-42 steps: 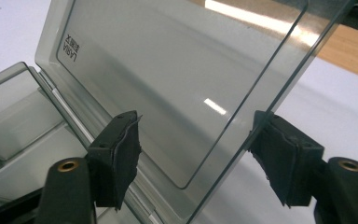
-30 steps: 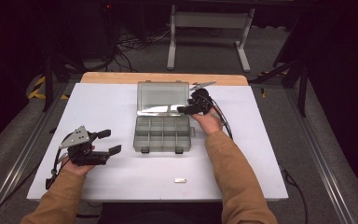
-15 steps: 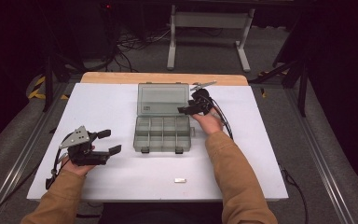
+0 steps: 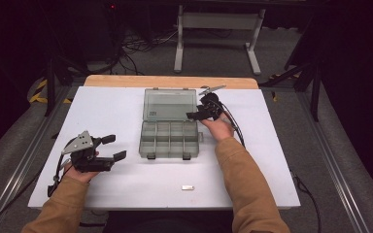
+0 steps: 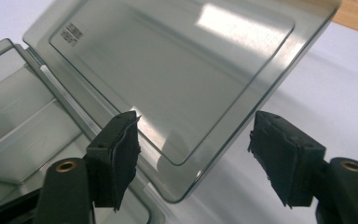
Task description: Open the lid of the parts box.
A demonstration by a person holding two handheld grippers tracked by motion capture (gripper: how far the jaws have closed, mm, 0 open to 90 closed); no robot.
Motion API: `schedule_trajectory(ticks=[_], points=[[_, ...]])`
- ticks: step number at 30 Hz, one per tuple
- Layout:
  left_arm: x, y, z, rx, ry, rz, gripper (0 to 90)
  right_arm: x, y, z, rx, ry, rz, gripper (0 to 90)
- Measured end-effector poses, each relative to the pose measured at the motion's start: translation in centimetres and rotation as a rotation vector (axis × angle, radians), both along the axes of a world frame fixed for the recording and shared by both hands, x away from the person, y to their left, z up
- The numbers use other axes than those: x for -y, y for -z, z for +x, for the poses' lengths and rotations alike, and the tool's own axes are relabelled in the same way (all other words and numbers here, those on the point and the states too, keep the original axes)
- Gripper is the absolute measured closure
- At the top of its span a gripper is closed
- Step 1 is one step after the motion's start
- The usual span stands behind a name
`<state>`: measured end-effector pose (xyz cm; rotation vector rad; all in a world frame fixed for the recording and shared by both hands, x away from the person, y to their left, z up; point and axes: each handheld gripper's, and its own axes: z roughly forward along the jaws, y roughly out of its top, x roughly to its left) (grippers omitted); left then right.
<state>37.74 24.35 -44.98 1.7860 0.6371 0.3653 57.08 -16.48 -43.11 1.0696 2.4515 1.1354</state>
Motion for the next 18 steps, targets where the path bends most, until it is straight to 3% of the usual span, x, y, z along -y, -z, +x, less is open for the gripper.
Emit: schedule_trajectory(ticks=[10, 18], points=[[-0.1, 0.1, 0.0, -0.002, -0.006, -0.001, 21.6, 0.9, -1.7, -2.3, 0.043, -0.032, 0.015, 33.2], [-0.1, 0.0, -0.1, -0.001, -0.006, -0.003, 21.0, 1.4, -3.7, -5.5, 0.107, -0.087, 0.052, 32.0]])
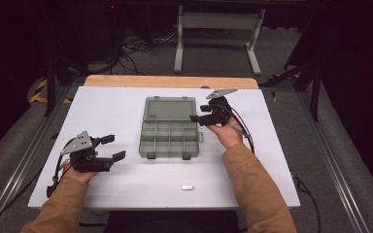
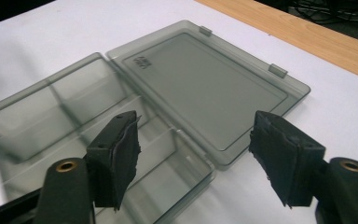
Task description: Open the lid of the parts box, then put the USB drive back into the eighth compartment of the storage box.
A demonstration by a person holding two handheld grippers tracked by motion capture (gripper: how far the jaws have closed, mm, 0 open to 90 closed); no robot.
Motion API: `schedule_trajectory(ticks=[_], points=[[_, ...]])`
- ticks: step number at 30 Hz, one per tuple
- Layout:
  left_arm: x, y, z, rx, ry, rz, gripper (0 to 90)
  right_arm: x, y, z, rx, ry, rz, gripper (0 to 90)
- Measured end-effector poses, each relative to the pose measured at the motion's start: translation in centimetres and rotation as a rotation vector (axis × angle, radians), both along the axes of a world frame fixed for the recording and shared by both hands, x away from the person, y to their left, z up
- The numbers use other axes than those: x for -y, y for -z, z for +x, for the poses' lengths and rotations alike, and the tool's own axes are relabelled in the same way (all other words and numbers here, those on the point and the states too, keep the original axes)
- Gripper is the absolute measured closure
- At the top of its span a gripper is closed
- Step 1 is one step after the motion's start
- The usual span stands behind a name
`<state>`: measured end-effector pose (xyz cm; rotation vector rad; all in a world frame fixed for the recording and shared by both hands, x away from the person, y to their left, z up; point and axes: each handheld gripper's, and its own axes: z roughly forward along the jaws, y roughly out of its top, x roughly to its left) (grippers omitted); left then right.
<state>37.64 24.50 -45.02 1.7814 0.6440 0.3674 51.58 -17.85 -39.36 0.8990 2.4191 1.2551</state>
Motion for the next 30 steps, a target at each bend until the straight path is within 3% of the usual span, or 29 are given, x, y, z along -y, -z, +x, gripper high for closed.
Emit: schedule_trajectory(ticks=[9, 16, 25, 30], points=[[-0.1, -0.1, 0.0, 0.004, 0.000, -0.001, 20.5, 0.1, -1.8, -3.7, 0.056, -0.079, 0.029, 30.7], [-0.1, -0.1, 0.0, 0.003, -0.005, -0.008, 19.2, -0.3, -2.7, -6.2, 0.072, -0.141, 0.021, 28.5], [-0.2, -0.1, 0.0, 0.001, -0.009, -0.009, 18.2, -0.9, -2.9, -8.6, 0.093, -0.205, 0.009, 27.8], [-0.3, -0.1, 0.0, 0.006, -0.009, -0.011, 17.3, -1.3, -2.9, -9.7, 0.096, -0.246, -0.023, 27.7]])
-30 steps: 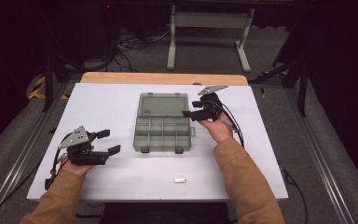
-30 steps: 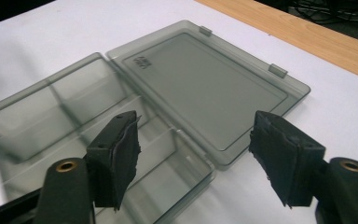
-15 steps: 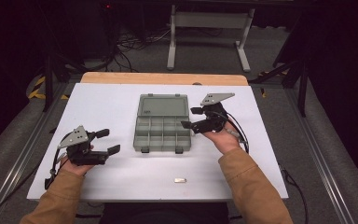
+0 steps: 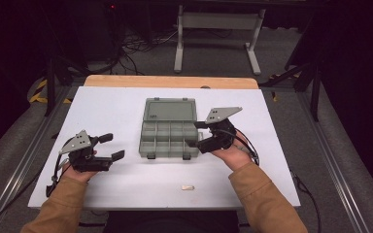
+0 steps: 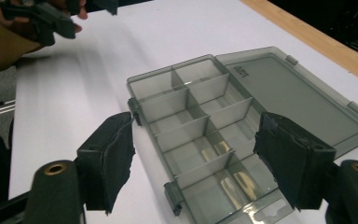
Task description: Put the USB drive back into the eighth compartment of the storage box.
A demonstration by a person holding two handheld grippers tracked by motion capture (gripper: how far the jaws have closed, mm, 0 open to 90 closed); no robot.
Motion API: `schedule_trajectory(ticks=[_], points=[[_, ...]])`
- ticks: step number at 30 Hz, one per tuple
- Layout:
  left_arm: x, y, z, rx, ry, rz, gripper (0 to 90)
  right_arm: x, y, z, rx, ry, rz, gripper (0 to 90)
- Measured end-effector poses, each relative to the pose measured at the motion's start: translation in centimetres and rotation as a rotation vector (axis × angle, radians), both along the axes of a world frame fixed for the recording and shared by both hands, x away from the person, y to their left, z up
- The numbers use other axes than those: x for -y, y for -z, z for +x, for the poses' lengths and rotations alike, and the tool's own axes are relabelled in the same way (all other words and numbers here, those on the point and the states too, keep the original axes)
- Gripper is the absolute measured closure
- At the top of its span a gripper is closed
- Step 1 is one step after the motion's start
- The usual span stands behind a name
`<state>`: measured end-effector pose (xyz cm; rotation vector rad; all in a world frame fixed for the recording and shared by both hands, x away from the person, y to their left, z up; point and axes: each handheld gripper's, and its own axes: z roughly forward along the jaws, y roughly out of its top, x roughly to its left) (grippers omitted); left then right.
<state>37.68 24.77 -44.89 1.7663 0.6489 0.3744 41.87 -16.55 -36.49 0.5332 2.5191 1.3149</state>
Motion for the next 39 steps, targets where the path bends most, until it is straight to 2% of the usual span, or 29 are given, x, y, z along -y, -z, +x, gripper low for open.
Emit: schedule_trajectory(ticks=[9, 18, 26, 39], points=[[0.0, 0.0, 0.0, 0.001, -0.001, 0.001, 17.1, -0.4, 0.2, -1.6, -0.005, -0.049, -0.063, 27.9], [0.0, 0.0, -0.1, 0.003, 0.001, 0.003, 17.1, -1.4, 1.3, -2.7, -0.036, -0.111, -0.143, 28.4], [0.0, 0.0, -0.1, 0.002, 0.001, 0.004, 17.1, -2.3, 2.0, -3.5, -0.049, -0.161, -0.217, 28.7], [-0.1, 0.0, -0.1, 0.007, 0.003, 0.008, 17.0, -3.1, 3.0, -4.2, -0.082, -0.213, -0.302, 28.9]])
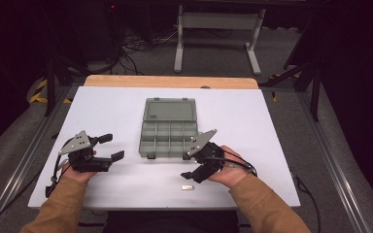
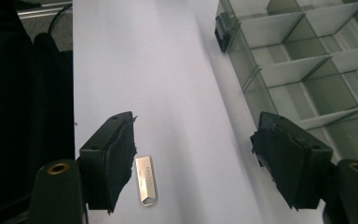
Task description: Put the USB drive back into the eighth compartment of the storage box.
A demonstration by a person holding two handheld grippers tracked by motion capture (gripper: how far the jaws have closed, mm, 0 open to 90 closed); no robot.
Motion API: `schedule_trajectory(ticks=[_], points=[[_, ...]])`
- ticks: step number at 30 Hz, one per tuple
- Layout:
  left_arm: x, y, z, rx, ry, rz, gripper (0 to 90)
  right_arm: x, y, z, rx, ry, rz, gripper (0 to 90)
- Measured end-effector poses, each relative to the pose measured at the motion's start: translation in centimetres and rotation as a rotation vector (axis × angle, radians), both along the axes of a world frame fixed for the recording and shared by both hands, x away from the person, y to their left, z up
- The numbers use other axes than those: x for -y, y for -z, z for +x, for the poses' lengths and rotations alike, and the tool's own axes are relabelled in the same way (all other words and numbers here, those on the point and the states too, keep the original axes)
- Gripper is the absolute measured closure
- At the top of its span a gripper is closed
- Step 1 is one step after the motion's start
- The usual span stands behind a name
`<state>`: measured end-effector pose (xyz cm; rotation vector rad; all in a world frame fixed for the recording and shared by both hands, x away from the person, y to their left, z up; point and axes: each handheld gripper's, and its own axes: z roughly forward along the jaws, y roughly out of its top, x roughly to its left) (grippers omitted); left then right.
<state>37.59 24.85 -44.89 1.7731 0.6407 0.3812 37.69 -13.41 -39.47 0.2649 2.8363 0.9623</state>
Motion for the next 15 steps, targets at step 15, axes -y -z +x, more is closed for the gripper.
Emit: schedule_trajectory(ticks=[15], points=[[0.0, 0.0, -0.1, -0.004, -0.001, -0.007, 17.0, -0.8, 1.6, -0.6, -0.065, -0.044, -0.114, 30.6]])
